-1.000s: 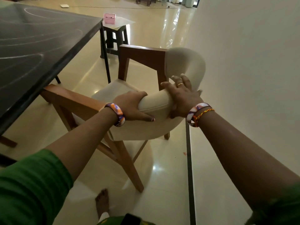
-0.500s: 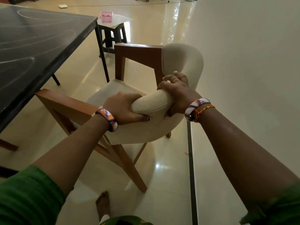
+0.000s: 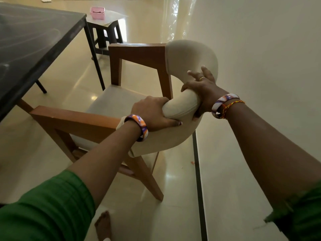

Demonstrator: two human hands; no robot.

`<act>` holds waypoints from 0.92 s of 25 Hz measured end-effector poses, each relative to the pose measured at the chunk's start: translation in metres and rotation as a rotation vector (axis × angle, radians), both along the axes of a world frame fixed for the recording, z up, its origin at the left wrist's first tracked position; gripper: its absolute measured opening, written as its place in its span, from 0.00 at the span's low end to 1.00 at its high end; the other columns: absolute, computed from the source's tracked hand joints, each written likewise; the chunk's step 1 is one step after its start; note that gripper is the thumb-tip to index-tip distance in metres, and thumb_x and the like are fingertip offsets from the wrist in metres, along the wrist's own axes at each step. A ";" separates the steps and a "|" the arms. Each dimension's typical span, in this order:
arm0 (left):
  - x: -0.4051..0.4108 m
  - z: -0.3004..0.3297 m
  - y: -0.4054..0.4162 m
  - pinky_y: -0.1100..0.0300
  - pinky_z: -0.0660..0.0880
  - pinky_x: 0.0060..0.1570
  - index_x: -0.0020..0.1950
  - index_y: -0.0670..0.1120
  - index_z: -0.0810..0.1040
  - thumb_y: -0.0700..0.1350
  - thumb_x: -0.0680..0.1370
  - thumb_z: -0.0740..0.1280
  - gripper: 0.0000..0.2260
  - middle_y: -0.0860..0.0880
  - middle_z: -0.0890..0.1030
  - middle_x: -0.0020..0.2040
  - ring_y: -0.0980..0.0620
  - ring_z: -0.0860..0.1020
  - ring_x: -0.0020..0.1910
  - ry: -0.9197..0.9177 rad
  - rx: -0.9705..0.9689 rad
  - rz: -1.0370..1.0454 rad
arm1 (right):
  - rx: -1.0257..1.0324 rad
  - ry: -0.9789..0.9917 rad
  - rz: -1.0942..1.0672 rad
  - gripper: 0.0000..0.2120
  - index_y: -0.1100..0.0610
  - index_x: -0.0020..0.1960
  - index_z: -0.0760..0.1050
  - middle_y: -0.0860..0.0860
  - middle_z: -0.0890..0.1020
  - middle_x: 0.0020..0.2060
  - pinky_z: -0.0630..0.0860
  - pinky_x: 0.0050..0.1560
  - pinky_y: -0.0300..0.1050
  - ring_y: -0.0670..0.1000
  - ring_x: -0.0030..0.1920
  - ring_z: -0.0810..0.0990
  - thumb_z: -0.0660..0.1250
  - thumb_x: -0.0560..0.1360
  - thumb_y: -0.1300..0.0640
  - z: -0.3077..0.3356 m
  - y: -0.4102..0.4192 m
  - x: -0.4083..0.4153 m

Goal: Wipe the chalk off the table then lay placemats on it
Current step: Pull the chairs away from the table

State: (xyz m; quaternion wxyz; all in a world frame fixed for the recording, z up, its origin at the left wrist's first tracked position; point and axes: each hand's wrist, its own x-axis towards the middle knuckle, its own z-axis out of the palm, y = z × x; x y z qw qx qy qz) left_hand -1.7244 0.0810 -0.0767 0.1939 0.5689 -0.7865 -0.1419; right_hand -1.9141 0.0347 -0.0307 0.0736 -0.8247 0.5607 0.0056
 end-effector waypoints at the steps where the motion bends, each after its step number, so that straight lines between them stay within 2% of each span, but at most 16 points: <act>1: -0.006 0.001 -0.003 0.61 0.74 0.46 0.62 0.49 0.75 0.66 0.68 0.68 0.30 0.49 0.80 0.55 0.51 0.78 0.50 0.003 0.003 0.004 | 0.000 0.010 -0.010 0.39 0.46 0.62 0.72 0.51 0.51 0.77 0.48 0.71 0.68 0.60 0.75 0.36 0.82 0.56 0.61 0.000 -0.004 -0.004; 7: -0.034 0.001 -0.021 0.59 0.77 0.48 0.61 0.48 0.75 0.66 0.68 0.68 0.30 0.48 0.81 0.55 0.49 0.79 0.50 0.008 0.011 0.029 | -0.029 0.072 -0.138 0.42 0.48 0.69 0.65 0.52 0.48 0.77 0.51 0.70 0.71 0.60 0.75 0.35 0.80 0.60 0.61 0.005 -0.011 -0.016; 9: -0.038 0.002 -0.022 0.59 0.76 0.48 0.61 0.48 0.75 0.65 0.68 0.68 0.29 0.48 0.81 0.55 0.49 0.79 0.50 0.014 0.006 0.031 | -0.119 0.112 -0.174 0.35 0.52 0.71 0.62 0.55 0.49 0.77 0.53 0.69 0.71 0.60 0.75 0.37 0.73 0.69 0.64 -0.002 0.003 -0.005; 11: -0.039 0.004 -0.021 0.59 0.76 0.49 0.61 0.47 0.76 0.63 0.69 0.69 0.27 0.47 0.81 0.54 0.48 0.79 0.49 0.026 0.000 0.029 | -0.185 0.103 -0.161 0.27 0.55 0.70 0.62 0.55 0.53 0.76 0.59 0.67 0.70 0.58 0.76 0.40 0.66 0.74 0.65 -0.015 0.018 0.012; 14: -0.040 0.007 -0.022 0.59 0.74 0.49 0.61 0.47 0.76 0.61 0.69 0.70 0.26 0.47 0.82 0.54 0.49 0.79 0.49 0.046 0.005 0.041 | -0.167 0.033 -0.166 0.26 0.55 0.67 0.65 0.55 0.59 0.74 0.64 0.64 0.70 0.58 0.76 0.43 0.70 0.72 0.63 -0.019 0.022 0.020; 18: -0.057 0.006 -0.034 0.61 0.73 0.47 0.61 0.47 0.76 0.61 0.70 0.70 0.26 0.47 0.82 0.54 0.50 0.79 0.49 0.051 -0.003 0.082 | -0.103 0.054 -0.178 0.25 0.53 0.64 0.69 0.54 0.58 0.74 0.66 0.63 0.70 0.58 0.76 0.42 0.72 0.70 0.63 -0.008 0.001 0.005; 23: -0.090 0.003 -0.059 0.62 0.70 0.42 0.59 0.48 0.77 0.62 0.69 0.69 0.25 0.49 0.82 0.52 0.50 0.79 0.47 0.029 -0.045 0.119 | -0.201 0.041 -0.261 0.22 0.54 0.66 0.68 0.54 0.57 0.75 0.67 0.64 0.66 0.56 0.76 0.42 0.65 0.74 0.65 -0.016 -0.023 -0.017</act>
